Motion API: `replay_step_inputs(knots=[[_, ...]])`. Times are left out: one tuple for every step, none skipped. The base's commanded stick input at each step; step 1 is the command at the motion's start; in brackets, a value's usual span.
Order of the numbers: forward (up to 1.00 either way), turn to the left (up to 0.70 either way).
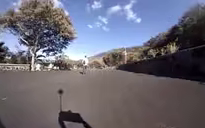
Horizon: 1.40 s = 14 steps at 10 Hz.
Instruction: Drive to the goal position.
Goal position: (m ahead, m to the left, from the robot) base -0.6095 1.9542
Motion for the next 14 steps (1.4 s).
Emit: replay_step_inputs(knots=[[0.50, 0.00], [0.50, 0.00], [0.50, 0.00], [0.50, 0.00], [0.50, 0.00], [0.50, 0.00], [0.50, 0.00], [0.50, 0.00], [0.50, 0.00], [0.50, 0.00], [0.50, 0.00], [0.50, 0.00], [0.50, 0.00], [0.50, 0.00]])
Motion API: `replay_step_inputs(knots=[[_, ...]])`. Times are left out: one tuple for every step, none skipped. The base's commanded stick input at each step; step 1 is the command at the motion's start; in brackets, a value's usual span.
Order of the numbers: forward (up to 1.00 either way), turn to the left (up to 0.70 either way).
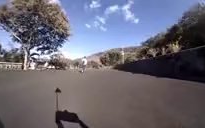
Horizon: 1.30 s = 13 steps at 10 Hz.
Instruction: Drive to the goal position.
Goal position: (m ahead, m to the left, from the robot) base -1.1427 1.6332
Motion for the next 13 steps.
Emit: replay_step_inputs(knots=[[0.50, 0.00], [0.50, 0.00], [0.50, 0.00], [0.50, 0.00], [0.50, 0.00], [0.50, 0.00], [0.50, 0.00], [0.50, 0.00], [0.50, 0.00], [0.50, 0.00], [0.50, 0.00], [0.50, 0.00], [0.50, 0.00]])
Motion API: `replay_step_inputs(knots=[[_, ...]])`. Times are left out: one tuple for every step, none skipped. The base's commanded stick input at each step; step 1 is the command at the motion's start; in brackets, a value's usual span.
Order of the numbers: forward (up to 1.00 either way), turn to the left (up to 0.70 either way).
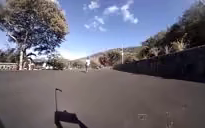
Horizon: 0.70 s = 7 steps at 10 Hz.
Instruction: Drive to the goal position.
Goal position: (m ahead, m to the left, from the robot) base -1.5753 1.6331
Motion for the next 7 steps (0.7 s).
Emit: replay_step_inputs(knots=[[0.50, 0.00], [0.50, 0.00], [0.50, 0.00], [0.50, 0.00], [0.50, 0.00], [0.50, 0.00], [0.50, 0.00]])
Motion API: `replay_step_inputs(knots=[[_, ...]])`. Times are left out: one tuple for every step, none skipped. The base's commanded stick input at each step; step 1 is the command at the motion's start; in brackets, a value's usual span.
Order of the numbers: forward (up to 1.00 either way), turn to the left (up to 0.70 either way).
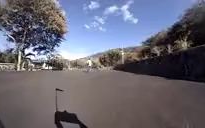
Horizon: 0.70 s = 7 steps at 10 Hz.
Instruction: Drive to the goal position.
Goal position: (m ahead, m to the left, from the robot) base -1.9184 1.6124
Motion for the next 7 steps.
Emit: replay_step_inputs(knots=[[0.50, 0.00], [0.50, 0.00], [0.50, 0.00], [0.50, 0.00], [0.50, 0.00], [0.50, 0.00], [0.50, 0.00]])
